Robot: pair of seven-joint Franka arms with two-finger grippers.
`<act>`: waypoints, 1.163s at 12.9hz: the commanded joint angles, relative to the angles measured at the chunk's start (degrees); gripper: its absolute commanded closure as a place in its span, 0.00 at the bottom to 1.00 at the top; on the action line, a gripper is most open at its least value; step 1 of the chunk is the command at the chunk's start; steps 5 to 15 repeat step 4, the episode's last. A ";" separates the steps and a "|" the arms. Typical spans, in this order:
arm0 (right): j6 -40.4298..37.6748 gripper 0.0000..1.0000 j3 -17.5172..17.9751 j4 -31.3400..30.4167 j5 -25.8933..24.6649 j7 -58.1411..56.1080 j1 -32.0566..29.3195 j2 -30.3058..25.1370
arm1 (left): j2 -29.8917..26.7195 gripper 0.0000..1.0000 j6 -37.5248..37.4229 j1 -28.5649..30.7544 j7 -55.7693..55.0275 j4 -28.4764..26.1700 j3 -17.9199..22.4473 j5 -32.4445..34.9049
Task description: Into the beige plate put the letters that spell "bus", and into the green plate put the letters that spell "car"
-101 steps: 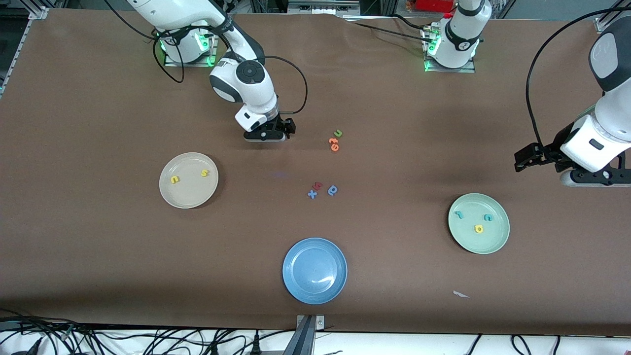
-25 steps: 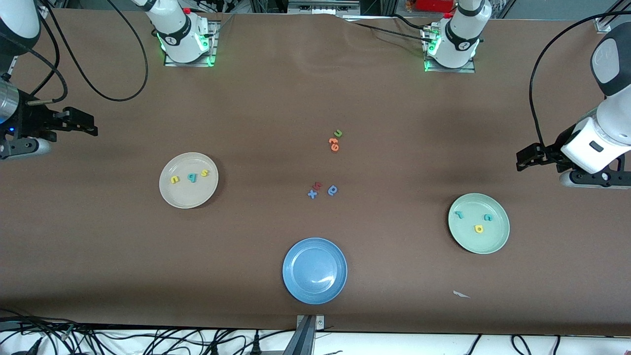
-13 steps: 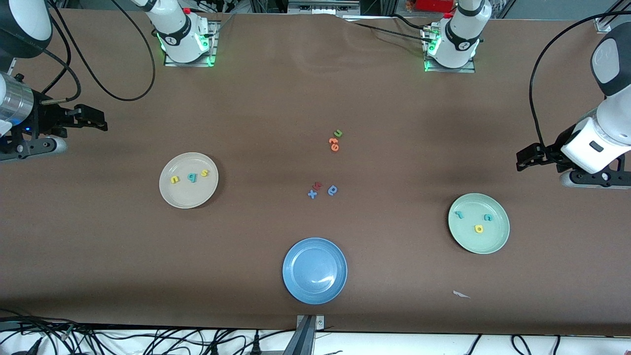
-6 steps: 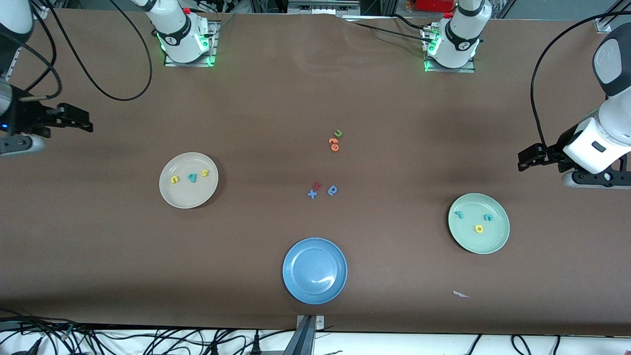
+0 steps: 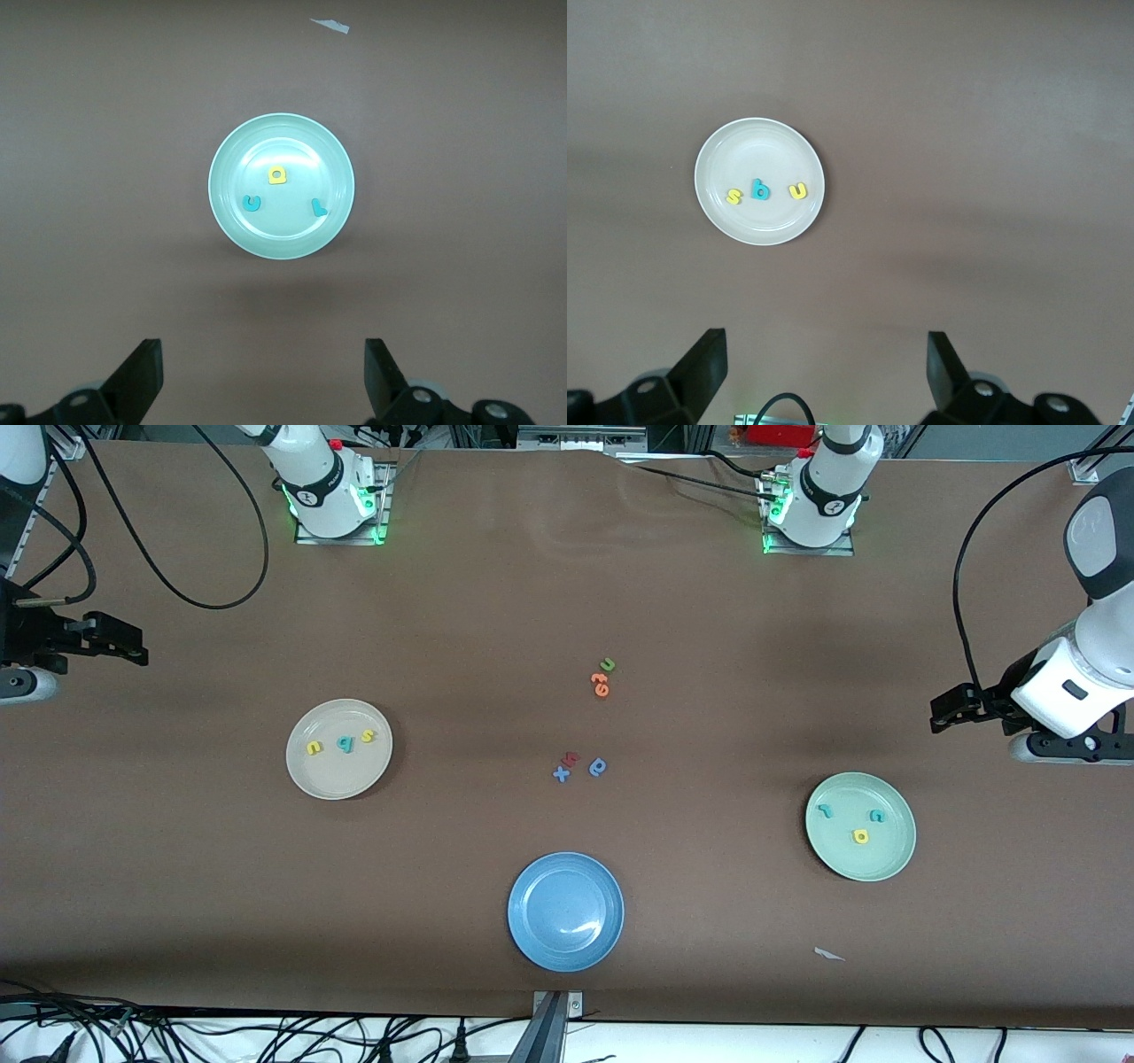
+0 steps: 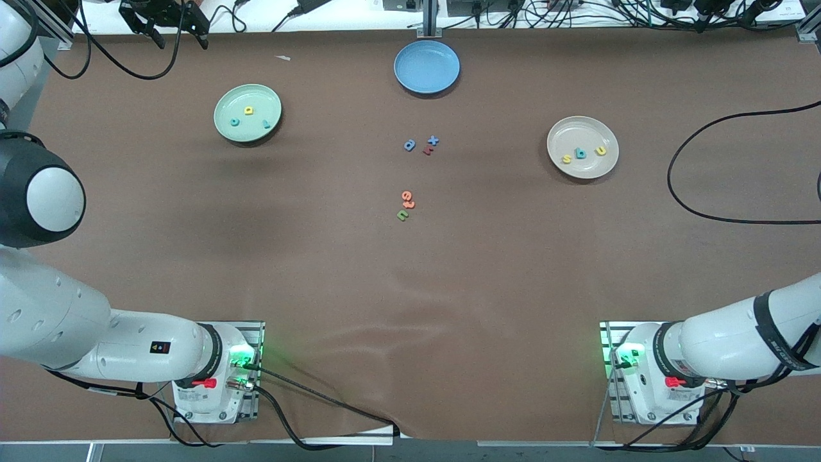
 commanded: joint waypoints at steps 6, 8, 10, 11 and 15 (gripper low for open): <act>-1.45 0.00 0.30 2.05 -0.54 0.11 0.05 0.64 | -0.16 0.00 -0.38 0.53 1.29 0.04 -0.36 -0.09; -1.45 0.00 0.30 2.05 -0.54 0.11 0.05 0.64 | -0.16 0.00 -0.38 0.53 1.29 0.04 -0.36 -0.09; -1.45 0.00 0.30 2.05 -0.54 0.11 0.05 0.64 | -0.16 0.00 -0.38 0.53 1.29 0.04 -0.36 -0.09; -1.45 0.00 0.30 2.05 -0.54 0.11 0.05 0.64 | -0.16 0.00 -0.38 0.53 1.29 0.04 -0.36 -0.09; -1.45 0.00 0.30 2.05 -0.54 0.11 0.05 0.64 | -0.16 0.00 -0.38 0.53 1.29 0.04 -0.36 -0.09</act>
